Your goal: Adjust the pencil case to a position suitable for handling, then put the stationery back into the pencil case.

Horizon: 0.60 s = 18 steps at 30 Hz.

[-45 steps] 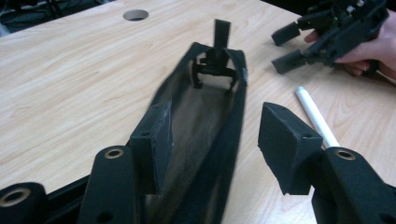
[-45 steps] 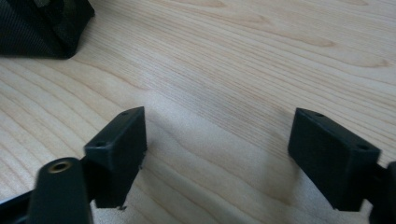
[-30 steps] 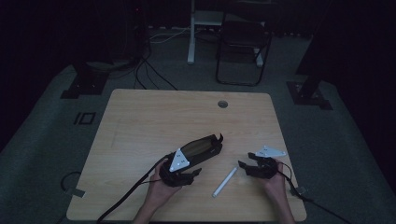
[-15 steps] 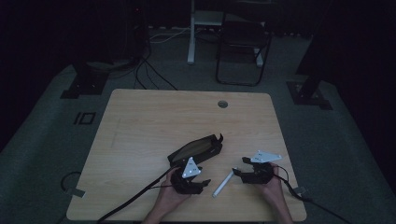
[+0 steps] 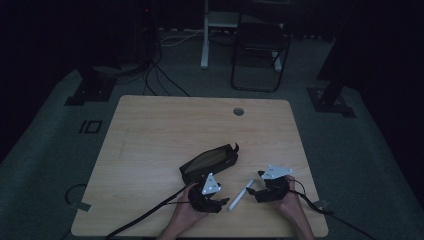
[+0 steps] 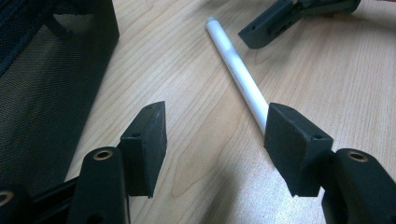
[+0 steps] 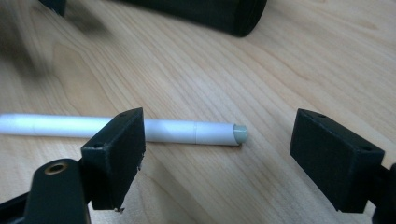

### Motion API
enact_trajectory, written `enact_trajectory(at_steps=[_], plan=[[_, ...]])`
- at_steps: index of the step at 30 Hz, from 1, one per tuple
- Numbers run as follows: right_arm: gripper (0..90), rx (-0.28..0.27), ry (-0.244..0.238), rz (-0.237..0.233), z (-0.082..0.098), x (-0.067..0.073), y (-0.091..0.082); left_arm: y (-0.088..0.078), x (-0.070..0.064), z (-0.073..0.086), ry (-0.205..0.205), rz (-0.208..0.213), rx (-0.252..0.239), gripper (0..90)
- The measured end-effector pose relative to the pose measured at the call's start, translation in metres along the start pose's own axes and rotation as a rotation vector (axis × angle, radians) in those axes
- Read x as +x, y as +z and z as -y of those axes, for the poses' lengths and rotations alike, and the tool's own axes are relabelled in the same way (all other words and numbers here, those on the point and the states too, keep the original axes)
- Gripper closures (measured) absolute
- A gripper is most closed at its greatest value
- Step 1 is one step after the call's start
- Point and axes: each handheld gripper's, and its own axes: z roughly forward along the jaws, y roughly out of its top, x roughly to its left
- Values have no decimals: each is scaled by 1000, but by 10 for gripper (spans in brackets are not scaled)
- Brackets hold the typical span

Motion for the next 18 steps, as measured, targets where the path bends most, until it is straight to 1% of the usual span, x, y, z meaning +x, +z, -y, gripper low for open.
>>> enact_trajectory(at_steps=[4,6,7,11,13,16,18], plan=[[183,39,2,32,1,0,6,3,-1,1,3,-2,7,380],[184,44,2,37,1,0,7,4,-2,1,5,0,12,376],[184,51,17,46,1,0,9,5,-2,1,6,0,12,376],[184,43,10,63,1,0,9,8,-2,2,1,-1,19,374],[184,30,15,71,0,-1,7,11,-2,3,-3,-5,33,370],[184,4,24,74,0,-3,4,16,-3,4,4,-12,56,362],[185,-12,35,80,0,-4,3,20,-4,4,17,-31,77,363]])
